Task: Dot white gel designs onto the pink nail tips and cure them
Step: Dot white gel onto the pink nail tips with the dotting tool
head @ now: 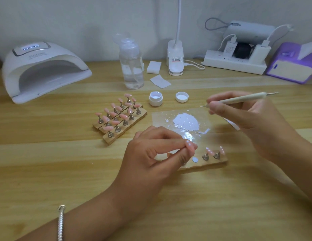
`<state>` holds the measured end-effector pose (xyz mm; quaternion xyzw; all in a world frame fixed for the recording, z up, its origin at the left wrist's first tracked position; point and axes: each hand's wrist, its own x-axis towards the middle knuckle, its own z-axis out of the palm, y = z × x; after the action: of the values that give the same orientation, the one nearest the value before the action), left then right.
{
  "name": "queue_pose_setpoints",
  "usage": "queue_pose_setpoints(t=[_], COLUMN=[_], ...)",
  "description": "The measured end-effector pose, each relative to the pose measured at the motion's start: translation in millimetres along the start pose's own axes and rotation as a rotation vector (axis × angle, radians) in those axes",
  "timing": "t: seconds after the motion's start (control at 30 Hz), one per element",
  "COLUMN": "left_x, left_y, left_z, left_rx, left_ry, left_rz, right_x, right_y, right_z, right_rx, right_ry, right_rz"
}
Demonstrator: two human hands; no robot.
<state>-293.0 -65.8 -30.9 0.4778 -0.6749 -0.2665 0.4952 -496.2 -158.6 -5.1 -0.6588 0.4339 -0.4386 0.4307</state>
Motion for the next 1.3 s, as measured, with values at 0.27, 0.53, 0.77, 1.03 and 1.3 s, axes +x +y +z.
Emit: queue_pose_setpoints(t=[0.27,0.53,0.77,1.03,1.3], left_x=[0.1,0.3,0.5,0.5,0.3], left_y=[-0.2,0.7,0.8,-0.2,1.0], left_z=[-0.4,-0.3,-0.1,-0.2,0.1], left_rx=[0.007,0.002,0.006,0.005,0.008], left_ry=[-0.003,-0.001,-0.001,0.000,-0.002], left_rz=[-0.005,-0.009,-0.005,-0.001,-0.003], right_x=[2.9,6.5,6.8,6.2,6.3], right_y=[18.4,30.2,31.2,30.2,30.1], right_z=[4.7,10.0,9.8,10.0,9.9], right_rx=[-0.239,-0.134,-0.109,-0.094,-0.090], right_ry=[-0.030,-0.069,-0.056,-0.045,-0.071], right_rz=[-0.060,-0.049,-0.055,-0.044,-0.026])
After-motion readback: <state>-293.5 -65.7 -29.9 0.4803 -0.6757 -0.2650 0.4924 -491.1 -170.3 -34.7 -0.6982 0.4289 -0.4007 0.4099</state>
